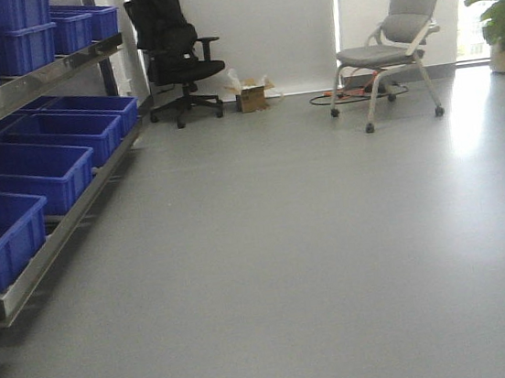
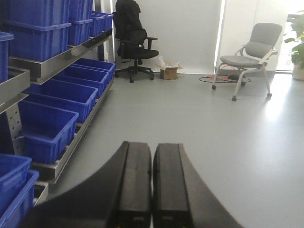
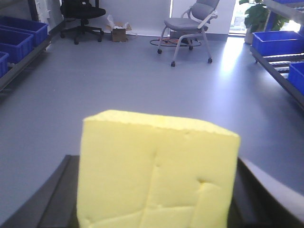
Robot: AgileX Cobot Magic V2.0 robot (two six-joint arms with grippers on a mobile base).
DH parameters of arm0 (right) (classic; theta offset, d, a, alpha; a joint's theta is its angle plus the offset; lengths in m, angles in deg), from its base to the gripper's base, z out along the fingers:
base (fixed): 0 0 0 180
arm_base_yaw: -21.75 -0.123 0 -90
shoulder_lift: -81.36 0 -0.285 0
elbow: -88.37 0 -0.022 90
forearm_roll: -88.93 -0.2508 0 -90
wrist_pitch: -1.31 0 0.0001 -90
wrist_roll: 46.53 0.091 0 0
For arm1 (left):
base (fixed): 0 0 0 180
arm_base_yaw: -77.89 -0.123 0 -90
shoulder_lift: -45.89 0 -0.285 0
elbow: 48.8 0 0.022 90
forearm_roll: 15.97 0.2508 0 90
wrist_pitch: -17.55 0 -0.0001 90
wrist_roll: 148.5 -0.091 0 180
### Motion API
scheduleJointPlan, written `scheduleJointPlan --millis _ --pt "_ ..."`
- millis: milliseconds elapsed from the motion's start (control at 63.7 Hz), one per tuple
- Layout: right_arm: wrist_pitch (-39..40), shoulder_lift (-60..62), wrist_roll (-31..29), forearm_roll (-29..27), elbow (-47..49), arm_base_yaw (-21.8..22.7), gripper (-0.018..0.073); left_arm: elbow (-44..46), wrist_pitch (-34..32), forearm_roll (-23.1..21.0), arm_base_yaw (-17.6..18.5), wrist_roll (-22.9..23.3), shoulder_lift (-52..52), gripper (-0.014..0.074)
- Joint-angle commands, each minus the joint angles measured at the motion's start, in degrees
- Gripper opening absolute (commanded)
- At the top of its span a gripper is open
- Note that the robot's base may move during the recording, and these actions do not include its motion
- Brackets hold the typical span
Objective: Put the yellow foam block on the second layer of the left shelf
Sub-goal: 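Drive the base to the blue-bin shelf holding the cube in the right gripper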
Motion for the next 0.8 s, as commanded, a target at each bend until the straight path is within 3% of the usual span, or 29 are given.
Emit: scheduleJointPlan --millis 0,785 --pt "4.97 0.32 -0.44 0.90 1.65 0.39 0.0328 -1.58 -4.84 -0.42 -0.02 0.22 0.65 0.0137" --pt "4.97 0.32 -0.44 0.90 1.65 0.39 0.0328 -1.58 -4.84 -0.42 -0.02 0.22 0.65 0.0137"
